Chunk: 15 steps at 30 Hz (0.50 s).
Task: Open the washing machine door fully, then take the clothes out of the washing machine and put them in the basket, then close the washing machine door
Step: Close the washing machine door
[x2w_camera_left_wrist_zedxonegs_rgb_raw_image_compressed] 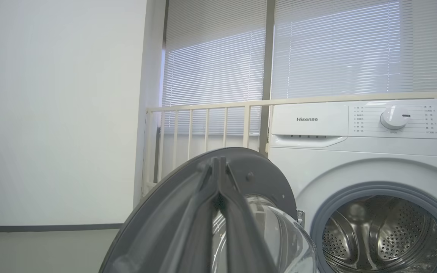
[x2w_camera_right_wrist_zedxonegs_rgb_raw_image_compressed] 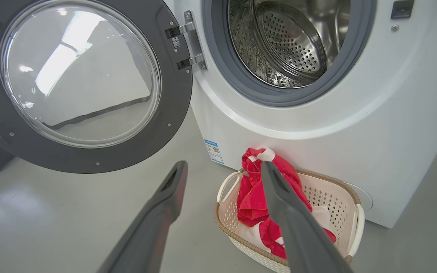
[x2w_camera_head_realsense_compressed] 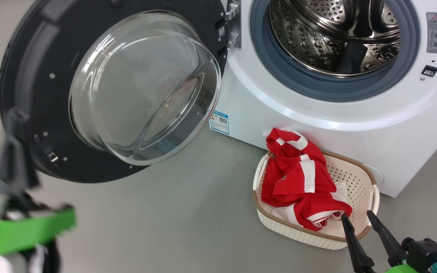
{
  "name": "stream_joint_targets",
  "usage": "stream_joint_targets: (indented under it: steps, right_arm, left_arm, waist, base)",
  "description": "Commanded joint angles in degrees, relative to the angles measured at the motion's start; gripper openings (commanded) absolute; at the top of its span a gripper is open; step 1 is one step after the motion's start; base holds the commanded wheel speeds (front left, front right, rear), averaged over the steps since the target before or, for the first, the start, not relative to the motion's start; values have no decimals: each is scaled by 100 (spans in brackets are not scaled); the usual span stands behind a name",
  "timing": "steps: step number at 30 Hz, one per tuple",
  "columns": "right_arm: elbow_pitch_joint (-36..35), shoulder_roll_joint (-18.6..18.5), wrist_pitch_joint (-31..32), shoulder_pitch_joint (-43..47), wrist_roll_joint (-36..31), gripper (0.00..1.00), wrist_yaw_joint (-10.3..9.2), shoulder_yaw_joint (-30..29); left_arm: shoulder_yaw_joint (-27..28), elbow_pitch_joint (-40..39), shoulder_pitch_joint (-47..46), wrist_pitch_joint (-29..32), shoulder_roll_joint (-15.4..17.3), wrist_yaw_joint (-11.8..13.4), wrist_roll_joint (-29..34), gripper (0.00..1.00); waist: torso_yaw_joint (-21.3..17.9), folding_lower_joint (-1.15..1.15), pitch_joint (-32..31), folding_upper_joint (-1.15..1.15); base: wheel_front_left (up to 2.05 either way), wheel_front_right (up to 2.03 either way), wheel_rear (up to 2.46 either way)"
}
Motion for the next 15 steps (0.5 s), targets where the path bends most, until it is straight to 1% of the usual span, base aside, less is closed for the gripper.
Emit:
stream_joint_targets:
  steps: [1,5,9,12,15]
  right_arm:
    - [-153,-59,-36,-19,-75,100,1,65]
    - [-175,0,-36,83,-105,100,1,11]
    - [-202,5,-36,117,-138,100,1,17]
    - [-216,-11,-36,97,-148,100,1,-3]
    - [-223,-55,-36,58,-137,100,1,-3]
  left_arm:
    - [377,-152,-421,-27,135,-103,96,0]
    - [807,37,-1208,-27,467,-321,181,0]
    - [1032,459,-1910,-27,880,-414,83,0]
    - [1100,957,-2394,-27,1177,-446,-124,0]
    - [1165,1789,-2913,35,1459,-462,-624,0]
  waist:
    - [-17,0,-20,0]
    - [-56,0,-82,0]
    - [-132,0,-39,0]
    - [-190,0,22,0]
    - [-242,0,89,0]
  base:
    - [0,0,0]
    - [0,0,0]
    - [0,0,0]
    - [0,0,0]
    - [0,0,0]
